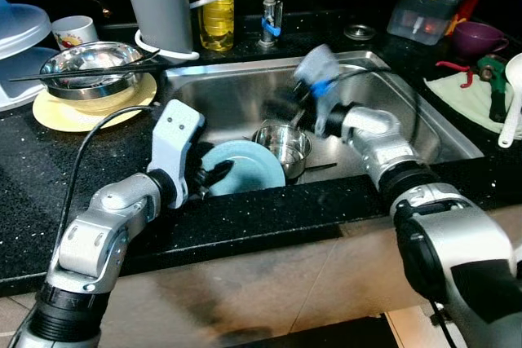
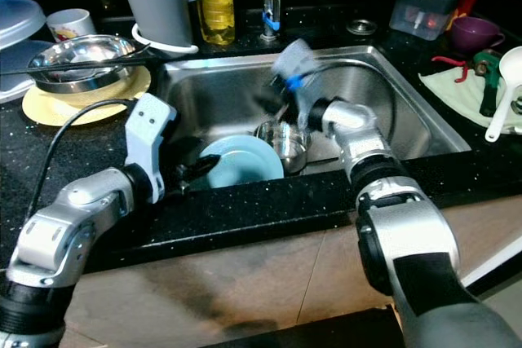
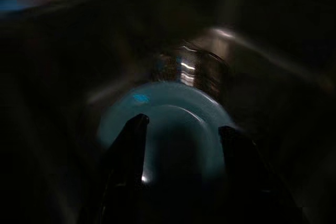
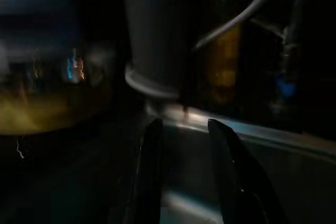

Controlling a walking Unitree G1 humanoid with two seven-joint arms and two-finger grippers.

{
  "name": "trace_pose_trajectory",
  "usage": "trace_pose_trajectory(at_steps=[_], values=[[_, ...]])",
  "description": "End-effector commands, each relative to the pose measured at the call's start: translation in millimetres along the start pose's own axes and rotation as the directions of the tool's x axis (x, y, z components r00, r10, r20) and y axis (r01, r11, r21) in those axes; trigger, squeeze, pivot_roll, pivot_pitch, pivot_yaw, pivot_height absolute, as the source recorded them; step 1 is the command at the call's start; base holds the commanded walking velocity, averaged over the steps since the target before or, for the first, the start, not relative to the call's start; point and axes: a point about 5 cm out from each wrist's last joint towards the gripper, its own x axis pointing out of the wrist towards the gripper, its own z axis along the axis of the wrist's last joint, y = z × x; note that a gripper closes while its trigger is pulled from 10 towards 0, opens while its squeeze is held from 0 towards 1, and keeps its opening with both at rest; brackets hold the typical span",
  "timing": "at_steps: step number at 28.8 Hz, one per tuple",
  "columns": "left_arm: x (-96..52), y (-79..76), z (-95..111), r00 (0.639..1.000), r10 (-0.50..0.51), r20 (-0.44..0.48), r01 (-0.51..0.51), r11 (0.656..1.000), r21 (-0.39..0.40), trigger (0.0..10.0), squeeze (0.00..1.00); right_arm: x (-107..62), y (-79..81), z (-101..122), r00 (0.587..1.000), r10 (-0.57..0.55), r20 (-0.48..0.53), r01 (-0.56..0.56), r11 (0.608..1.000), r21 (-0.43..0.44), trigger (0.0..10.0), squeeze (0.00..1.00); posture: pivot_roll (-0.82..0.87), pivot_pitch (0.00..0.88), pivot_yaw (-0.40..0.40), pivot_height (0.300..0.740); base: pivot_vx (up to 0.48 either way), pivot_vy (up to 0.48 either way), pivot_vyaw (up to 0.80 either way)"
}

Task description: Kitchen organization

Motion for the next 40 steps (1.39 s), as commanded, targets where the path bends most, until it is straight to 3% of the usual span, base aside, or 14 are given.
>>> trace_pose_trajectory(at_steps=[1,2,4,6,8,10,12,16,24,40], values=[[0.5,3.7,3,0.999,0.037,0.02,-0.038,0.999,0.007,10.0,0.0,-2.5,0.6,-2,0.999,-0.032,0.042,0.028,0.995,0.095,10.0,0.0,-0.05,0.136,0.023,0.74,0.0,0.0,0.0],[1.2,4.5,4,0.998,0.054,0.036,-0.054,0.998,0.009,10.0,0.0,-5.5,5.1,-3,0.995,-0.047,0.089,0.034,0.988,0.152,10.0,0.0,-0.05,0.135,0.024,0.74,0.0,0.0,0.0],[2.9,3.4,8,0.997,0.057,0.054,-0.059,0.998,0.028,10.0,0.0,-11.5,17.4,-3,0.987,-0.07,0.142,0.042,0.981,0.187,10.0,0.0,-0.05,0.135,0.027,0.74,0.0,0.0,0.0],[6.2,-1.9,11,0.998,0.039,0.052,-0.045,0.991,0.126,10.0,0.0,-20.9,28.0,1,0.969,-0.161,0.186,0.118,0.968,0.219,10.0,0.0,-0.06,0.133,0.022,0.74,0.0,0.0,0.0],[8.9,-5.8,13,0.997,0.043,0.061,-0.05,0.991,0.12,10.0,0.0,-28.2,35.5,4,0.959,-0.204,0.198,0.152,0.956,0.249,10.0,0.0,-0.06,0.133,0.022,0.74,0.0,0.0,0.0],[9.8,-7.2,13,0.996,0.049,0.071,-0.056,0.993,0.099,10.0,0.0,-31.2,38.6,4,0.957,-0.213,0.197,0.162,0.956,0.245,10.0,0.0,-0.07,0.133,0.027,0.74,0.0,0.0,0.0],[10.2,-9.8,12,0.995,0.062,0.084,-0.068,0.995,0.069,10.0,0.0,-39.8,46.7,3,0.958,-0.221,0.182,0.194,0.969,0.155,10.0,0.0,-0.08,0.13,0.044,0.74,0.0,0.0,0.0],[9.9,-10.7,10,0.994,0.075,0.081,-0.077,0.997,0.026,10.0,0.0,-45.6,55.1,2,0.972,-0.187,0.141,0.174,0.98,0.098,10.0,0.0,-0.09,0.126,0.041,0.74,0.0,0.0,0.0],[9.4,-16.2,6,0.992,0.09,0.091,-0.09,0.996,0.004,10.0,0.0,-68.5,73.5,-3,0.974,-0.22,0.06,0.21,0.969,0.133,10.0,0.0,-0.09,0.116,0.026,0.74,0.0,0.0,0.0],[7.7,-19.2,6,0.99,0.098,0.097,-0.098,0.995,-0.006,10.0,0.0,-75.9,81.6,-1,0.974,-0.227,0.002,0.225,0.967,0.118,10.0,0.0,-0.09,0.118,0.017,0.74,-0.045,0.0,0.0]])
